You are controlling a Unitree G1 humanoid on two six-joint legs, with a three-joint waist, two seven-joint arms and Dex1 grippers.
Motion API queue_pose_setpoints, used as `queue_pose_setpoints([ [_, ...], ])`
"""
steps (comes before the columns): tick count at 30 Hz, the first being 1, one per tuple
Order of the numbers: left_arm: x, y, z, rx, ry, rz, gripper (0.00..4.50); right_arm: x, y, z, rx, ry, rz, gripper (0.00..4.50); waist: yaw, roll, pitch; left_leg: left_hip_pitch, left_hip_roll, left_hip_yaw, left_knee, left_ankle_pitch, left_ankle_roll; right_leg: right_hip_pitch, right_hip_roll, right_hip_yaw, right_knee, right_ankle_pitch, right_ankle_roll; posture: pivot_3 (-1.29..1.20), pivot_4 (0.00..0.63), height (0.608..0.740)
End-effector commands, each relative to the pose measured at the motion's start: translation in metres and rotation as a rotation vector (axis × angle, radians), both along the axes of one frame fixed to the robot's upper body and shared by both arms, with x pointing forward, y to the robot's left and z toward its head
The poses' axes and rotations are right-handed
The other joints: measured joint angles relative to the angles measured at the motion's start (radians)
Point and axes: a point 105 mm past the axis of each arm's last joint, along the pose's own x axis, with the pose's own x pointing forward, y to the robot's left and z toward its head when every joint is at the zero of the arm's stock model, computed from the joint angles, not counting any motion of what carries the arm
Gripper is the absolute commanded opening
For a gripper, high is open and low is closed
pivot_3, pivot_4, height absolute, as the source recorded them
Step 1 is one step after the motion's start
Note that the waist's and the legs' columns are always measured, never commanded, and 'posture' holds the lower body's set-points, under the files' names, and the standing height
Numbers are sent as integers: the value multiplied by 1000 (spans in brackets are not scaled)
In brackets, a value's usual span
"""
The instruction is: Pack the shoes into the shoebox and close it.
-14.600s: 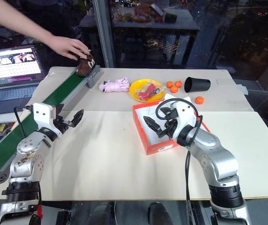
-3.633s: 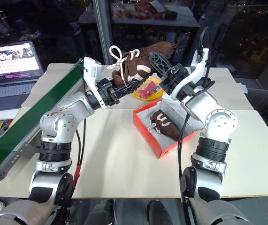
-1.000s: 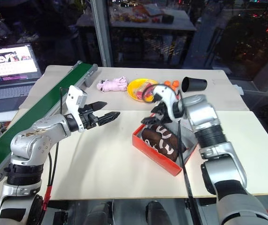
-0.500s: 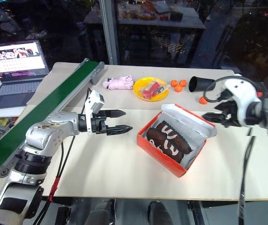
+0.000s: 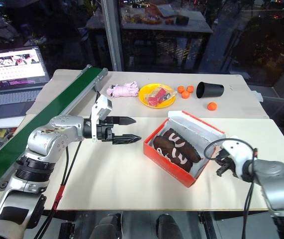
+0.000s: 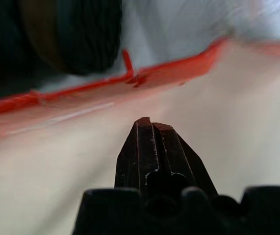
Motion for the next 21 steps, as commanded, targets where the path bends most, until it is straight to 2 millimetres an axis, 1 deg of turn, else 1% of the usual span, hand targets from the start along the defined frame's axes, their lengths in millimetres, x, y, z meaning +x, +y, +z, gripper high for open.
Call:
queue_pose_setpoints([
  [1, -3, 5, 19, -3, -71, 16, 4500, 17, -6, 10, -161, -96, 41, 81, 0, 0, 0, 0, 0, 0, 0, 0, 0, 0, 0, 0, 0, 1, 1, 0, 150, 740],
  [3, -6, 9, 19, -1, -70, 25, 4500, 25, -10, 11, -272, -133, 48, 81, -2, 0, 0, 0, 0, 0, 0, 0, 0, 0, 0, 0, 0, 3, 6, 0, 150, 740],
  [4, -7, 10, 19, 0, -69, 29, 4500, 29, -12, 11, -324, -148, 51, 81, -3, 0, 0, 0, 0, 0, 0, 0, 0, 0, 0, 0, 0, 3, 6, 0, 150, 740],
  [7, -8, 12, 20, -1, -68, 46, 4500, 37, -19, 11, -395, -187, 32, 81, -4, 0, 0, 0, 0, 0, 0, 0, 0, 0, 0, 0, 0, 3, 6, 0, 150, 740],
  [10, -8, 12, 21, -2, -70, 54, 4500, 46, -24, 21, -424, -249, 0, 81, -3, 0, 0, 0, 0, 0, 0, 0, 0, 0, 0, 0, 0, 3, 6, 0, 150, 740],
  [13, -8, 12, 21, -4, -70, 57, 4500, 55, -19, 28, -334, -305, -34, 81, -5, 0, 0, 0, 0, 0, 0, 0, 0, 0, 0, 0, 0, 4, 6, 0, 150, 740],
  [15, -8, 10, 21, -6, -70, 56, 4500, 61, -2, 29, -187, -329, -31, 81, -11, 0, 0, 1, 0, 0, 0, 0, 0, 0, 0, 0, 0, 4, 6, 0, 150, 740],
  [17, -7, 9, 21, -8, -71, 54, 4500, 64, 18, 26, -32, -323, -12, 81, -14, 0, 0, 1, 0, -1, -1, 0, 0, 1, 1, 0, 0, 4, 6, 0, 150, 740],
  [19, -7, 8, 21, -10, -71, 52, 4500, 64, 33, 22, 47, -302, 12, 81, -16, 0, 0, 1, 0, -1, -1, 0, 0, 1, 1, 0, 1, 4, 6, 0, 150, 740],
  [21, -6, 8, 22, -9, -74, 49, 4500, 61, 53, 18, 132, -260, 50, 81, -16, 0, 0, 1, 0, -1, -1, 0, 0, 1, 1, 0, 1, 4, 6, 0, 150, 740],
])
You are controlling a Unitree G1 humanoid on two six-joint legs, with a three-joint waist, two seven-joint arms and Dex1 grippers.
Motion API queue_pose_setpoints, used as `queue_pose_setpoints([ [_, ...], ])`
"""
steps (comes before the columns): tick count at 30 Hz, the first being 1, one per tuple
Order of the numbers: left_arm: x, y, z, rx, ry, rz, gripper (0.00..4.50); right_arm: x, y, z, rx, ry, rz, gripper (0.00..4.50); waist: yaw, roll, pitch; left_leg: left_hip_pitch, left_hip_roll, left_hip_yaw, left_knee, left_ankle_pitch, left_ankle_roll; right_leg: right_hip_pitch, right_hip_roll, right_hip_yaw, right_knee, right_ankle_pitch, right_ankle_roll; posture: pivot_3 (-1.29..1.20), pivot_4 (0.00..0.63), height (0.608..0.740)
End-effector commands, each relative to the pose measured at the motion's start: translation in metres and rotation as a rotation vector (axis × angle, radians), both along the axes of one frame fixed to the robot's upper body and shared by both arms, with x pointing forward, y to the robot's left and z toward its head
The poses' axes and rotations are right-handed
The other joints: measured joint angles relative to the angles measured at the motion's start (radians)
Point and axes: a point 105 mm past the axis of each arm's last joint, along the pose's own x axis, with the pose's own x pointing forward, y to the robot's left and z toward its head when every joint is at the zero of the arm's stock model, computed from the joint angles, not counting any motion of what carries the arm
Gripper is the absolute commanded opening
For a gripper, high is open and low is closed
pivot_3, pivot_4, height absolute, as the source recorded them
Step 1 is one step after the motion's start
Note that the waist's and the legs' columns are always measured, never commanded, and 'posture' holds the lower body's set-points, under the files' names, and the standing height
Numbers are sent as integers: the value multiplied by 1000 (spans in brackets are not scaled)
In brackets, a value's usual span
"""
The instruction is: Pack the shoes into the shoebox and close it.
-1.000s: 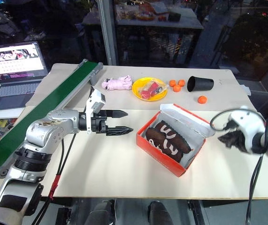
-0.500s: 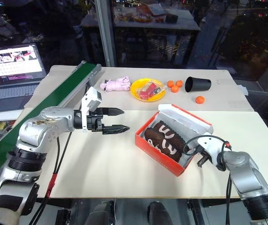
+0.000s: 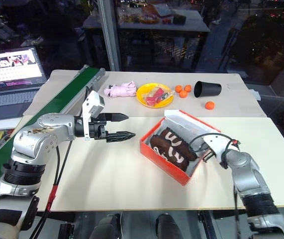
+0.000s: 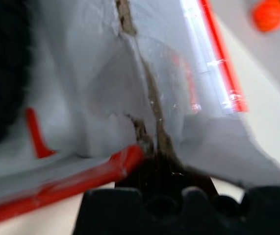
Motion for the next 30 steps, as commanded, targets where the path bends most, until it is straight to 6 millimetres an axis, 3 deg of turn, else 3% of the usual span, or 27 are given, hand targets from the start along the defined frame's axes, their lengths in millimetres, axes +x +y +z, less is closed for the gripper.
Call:
queue_pose_setpoints([
  [1, -1, -1, 12, -20, -40, -17, 4500, 0, 30, 13, 134, -2, 88, 81, 0, 0, 0, 0, 0, 0, 0, 0, 0, 0, 0, 0, 0, 0, 0, 0, 150, 740],
  [6, -1, -3, 11, -13, -45, -25, 4500, -8, 56, 16, 283, 21, 100, 81, 1, 0, 0, 0, 0, 0, 0, 0, 0, 0, 0, 0, 1, 0, 0, 0, 150, 740],
  [9, 0, -6, 10, -13, -45, -37, 4500, -19, 63, 7, 333, 62, 78, 81, 4, 0, 0, 0, 0, 0, 0, 0, 0, 0, 0, 0, 1, 0, 0, 0, 150, 740],
  [13, 2, -8, 11, -11, -49, -45, 4500, -33, 59, -5, 355, 113, 27, 81, 7, 0, 0, 0, 0, 0, 0, 0, 0, 0, 0, 0, 1, 0, 0, 0, 150, 740],
  [17, 4, -10, 12, -7, -54, -61, 4500, -55, 36, -29, 334, 199, -82, 81, 20, 0, 0, 0, 0, 0, 0, 0, 0, 0, 0, -1, 1, -1, -2, 0, 150, 740],
  [22, 6, -13, 12, -6, -57, -76, 4500, -42, 23, -33, 380, 145, -166, 81, 19, 0, -1, 1, 0, 0, 0, 0, 0, 1, 0, 0, 0, -1, -1, 0, 150, 740],
  [26, 5, -20, 13, -13, -57, -102, 4500, -12, 21, -38, 503, 94, -219, 81, 3, -1, -1, 3, 0, 0, 1, 0, 0, 3, 0, 0, -1, -2, -7, 0, 150, 740],
  [30, 7, -20, 15, -14, -67, -100, 4500, 10, 10, -33, 613, 16, -301, 81, -1, -1, -1, 4, 0, 0, 2, 1, 1, 4, 0, 0, -1, 1, -3, 0, 150, 740],
])
